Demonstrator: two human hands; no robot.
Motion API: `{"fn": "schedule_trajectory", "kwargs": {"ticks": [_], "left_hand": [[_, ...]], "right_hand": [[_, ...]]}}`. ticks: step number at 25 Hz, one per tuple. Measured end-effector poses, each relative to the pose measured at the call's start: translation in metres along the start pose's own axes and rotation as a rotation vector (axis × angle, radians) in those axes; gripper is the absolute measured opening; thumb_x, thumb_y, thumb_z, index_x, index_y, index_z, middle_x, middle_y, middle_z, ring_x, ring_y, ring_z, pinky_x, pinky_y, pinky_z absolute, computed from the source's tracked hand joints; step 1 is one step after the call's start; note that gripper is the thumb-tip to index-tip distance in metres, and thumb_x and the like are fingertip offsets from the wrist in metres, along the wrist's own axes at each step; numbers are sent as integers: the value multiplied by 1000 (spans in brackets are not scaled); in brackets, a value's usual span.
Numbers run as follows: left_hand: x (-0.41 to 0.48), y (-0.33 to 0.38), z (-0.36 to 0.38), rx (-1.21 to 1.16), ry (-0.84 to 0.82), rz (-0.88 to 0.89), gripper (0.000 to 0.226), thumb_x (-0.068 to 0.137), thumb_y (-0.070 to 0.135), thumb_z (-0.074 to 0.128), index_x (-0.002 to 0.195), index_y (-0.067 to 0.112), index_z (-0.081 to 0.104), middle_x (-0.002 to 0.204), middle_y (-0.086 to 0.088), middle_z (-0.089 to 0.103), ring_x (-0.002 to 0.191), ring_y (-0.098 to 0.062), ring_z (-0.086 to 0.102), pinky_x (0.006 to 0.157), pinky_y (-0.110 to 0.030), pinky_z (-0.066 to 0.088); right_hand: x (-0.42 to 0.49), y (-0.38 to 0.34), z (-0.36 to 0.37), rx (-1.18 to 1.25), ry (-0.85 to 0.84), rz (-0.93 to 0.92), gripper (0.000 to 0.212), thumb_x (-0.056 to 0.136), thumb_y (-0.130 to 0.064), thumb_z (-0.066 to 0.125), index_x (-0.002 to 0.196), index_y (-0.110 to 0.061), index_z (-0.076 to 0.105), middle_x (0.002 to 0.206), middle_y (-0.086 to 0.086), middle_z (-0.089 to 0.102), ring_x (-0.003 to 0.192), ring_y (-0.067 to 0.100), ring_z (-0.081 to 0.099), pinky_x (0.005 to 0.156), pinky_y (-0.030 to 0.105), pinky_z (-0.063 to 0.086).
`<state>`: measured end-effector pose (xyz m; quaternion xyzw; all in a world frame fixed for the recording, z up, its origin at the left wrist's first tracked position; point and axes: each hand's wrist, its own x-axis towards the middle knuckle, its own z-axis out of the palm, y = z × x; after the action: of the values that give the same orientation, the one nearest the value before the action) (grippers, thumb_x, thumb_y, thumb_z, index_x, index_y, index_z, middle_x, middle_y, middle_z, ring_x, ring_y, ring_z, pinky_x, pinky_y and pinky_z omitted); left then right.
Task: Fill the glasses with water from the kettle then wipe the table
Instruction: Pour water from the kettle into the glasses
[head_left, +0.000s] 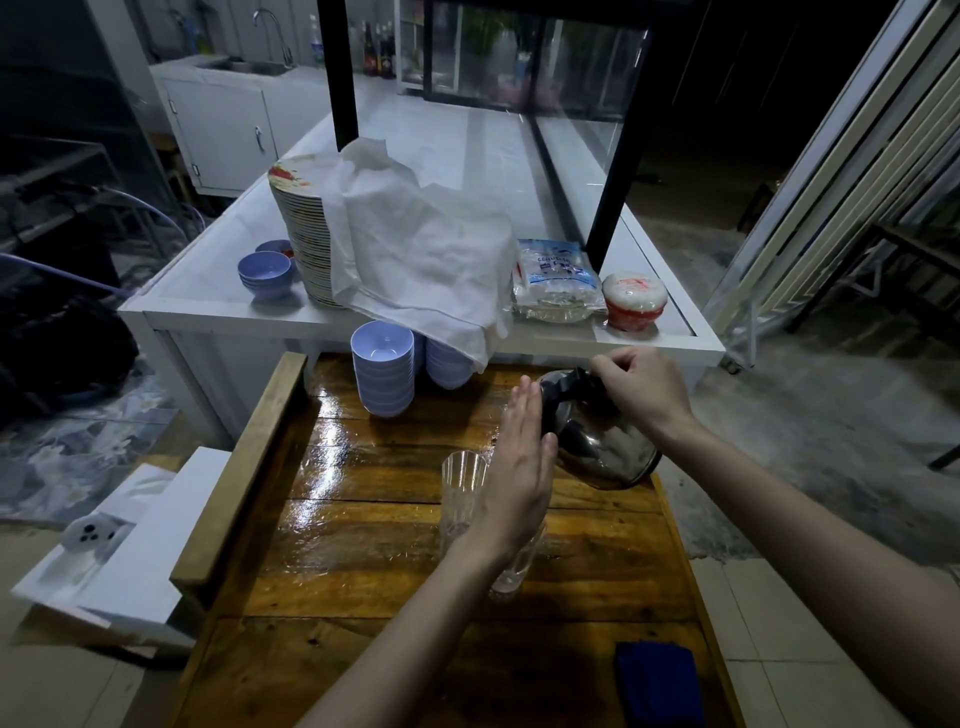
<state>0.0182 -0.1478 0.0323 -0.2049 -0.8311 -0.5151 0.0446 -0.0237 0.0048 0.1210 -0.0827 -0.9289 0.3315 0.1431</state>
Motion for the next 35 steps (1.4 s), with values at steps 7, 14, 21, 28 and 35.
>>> {"fn": "schedule_trajectory", "kwargs": {"ticks": [7, 14, 21, 28, 35], "left_hand": [[-14, -9, -2, 38, -4, -49, 57, 105, 27, 27, 150, 28, -9, 158, 14, -17, 143, 7, -16, 118, -17, -5], [-18, -11, -4, 44, 32, -54, 58, 105, 28, 28, 147, 27, -13, 158, 11, -19, 146, 1, -15, 121, -24, 0], [-17, -14, -3, 50, 49, -56, 59, 105, 31, 26, 148, 24, -13, 159, 6, -19, 146, -1, -15, 122, -34, 9], [-18, -14, -7, 56, 59, -70, 61, 105, 32, 27, 151, 21, -11, 159, 8, -20, 146, 1, -16, 122, -30, 4], [-18, -15, -8, 63, 70, -61, 62, 105, 33, 27, 151, 21, -12, 160, 7, -20, 146, 0, -15, 122, -32, 6]], "right_hand": [[4, -5, 15, -125, -34, -133, 35, 85, -31, 58, 60, -11, 72, 57, 4, 66, 59, 18, 64, 53, 27, 42], [8, -12, 22, -171, -47, -223, 37, 83, -36, 55, 63, -10, 73, 58, 5, 67, 58, 18, 62, 57, 28, 42], [9, -20, 21, -181, -48, -298, 43, 81, -41, 51, 64, -8, 73, 57, 7, 66, 57, 23, 61, 66, 31, 45], [11, -26, 24, -178, -43, -334, 48, 78, -45, 47, 65, -9, 75, 58, 6, 68, 58, 23, 62, 68, 32, 44], [14, -27, 25, -188, -43, -365, 48, 77, -46, 47, 63, -8, 73, 56, 6, 66, 57, 24, 61, 69, 35, 47]]}}
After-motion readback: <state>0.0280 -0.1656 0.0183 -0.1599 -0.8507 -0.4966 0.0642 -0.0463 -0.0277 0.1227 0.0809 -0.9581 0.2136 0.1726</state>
